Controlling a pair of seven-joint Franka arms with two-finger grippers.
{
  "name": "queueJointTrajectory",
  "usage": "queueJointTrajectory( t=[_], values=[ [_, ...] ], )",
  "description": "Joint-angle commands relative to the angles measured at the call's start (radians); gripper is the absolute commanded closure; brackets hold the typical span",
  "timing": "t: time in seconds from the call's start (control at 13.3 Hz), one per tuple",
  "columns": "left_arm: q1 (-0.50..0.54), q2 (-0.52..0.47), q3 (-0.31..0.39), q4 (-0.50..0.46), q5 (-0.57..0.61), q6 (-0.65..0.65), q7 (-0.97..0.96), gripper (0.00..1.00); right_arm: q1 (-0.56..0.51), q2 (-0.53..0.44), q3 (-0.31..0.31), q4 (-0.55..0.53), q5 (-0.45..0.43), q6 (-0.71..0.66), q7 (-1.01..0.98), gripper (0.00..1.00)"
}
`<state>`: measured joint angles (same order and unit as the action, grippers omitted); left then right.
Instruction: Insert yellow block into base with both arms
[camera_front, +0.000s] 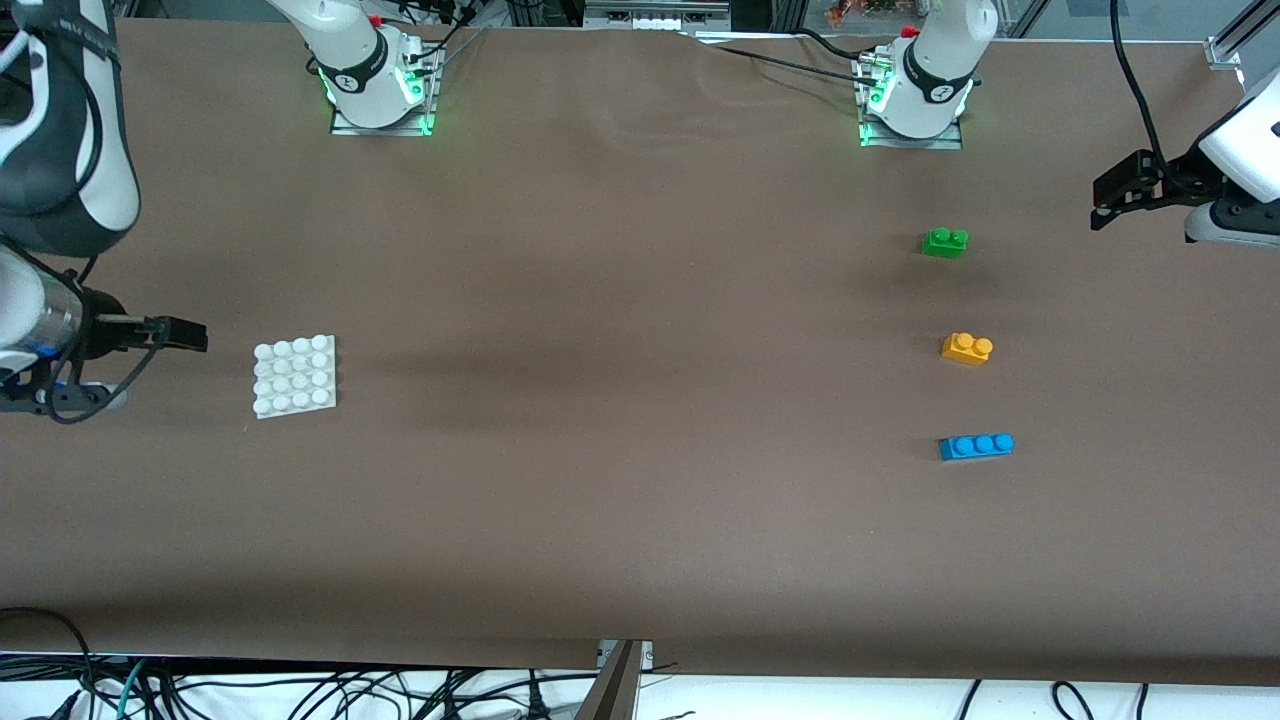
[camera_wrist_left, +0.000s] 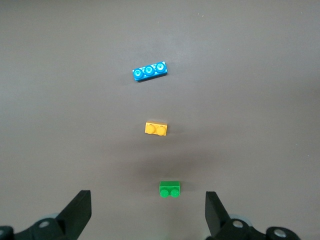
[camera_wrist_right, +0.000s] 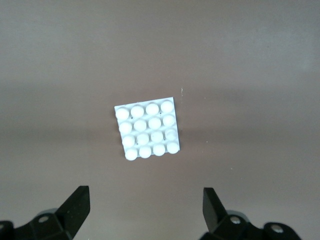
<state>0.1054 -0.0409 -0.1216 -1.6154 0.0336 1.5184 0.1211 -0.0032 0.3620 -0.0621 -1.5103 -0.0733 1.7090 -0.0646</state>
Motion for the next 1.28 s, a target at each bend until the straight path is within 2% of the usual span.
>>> queueJointTrajectory(
  t=[0.0, 0.23, 0.53, 0.75, 1.2],
  values=[
    [0.0, 0.013, -0.001, 0.031, -0.006, -0.018, -0.012, 0.0, -0.009, 0.002, -0.004, -0.095, -0.007, 0.11, 0.003, 0.0],
    [0.0, 0.013, -0.003, 0.031, -0.006, -0.018, -0.012, 0.0, -0.011, 0.046, -0.005, -0.186, -0.007, 0.265, 0.003, 0.0],
    [0.0, 0.013, -0.003, 0.031, -0.006, -0.018, -0.012, 0.0, -0.014, 0.123, -0.008, -0.201, -0.007, 0.351, 0.0, 0.0],
    [0.0, 0.013, -0.003, 0.031, -0.006, -0.018, -0.012, 0.0, -0.014, 0.133, -0.008, -0.283, -0.007, 0.463, 0.0, 0.0],
    [0.0, 0.013, -0.003, 0.031, -0.006, -0.018, -0.012, 0.0, -0.029, 0.163, -0.008, -0.327, -0.003, 0.524, -0.043, 0.0]
  ],
)
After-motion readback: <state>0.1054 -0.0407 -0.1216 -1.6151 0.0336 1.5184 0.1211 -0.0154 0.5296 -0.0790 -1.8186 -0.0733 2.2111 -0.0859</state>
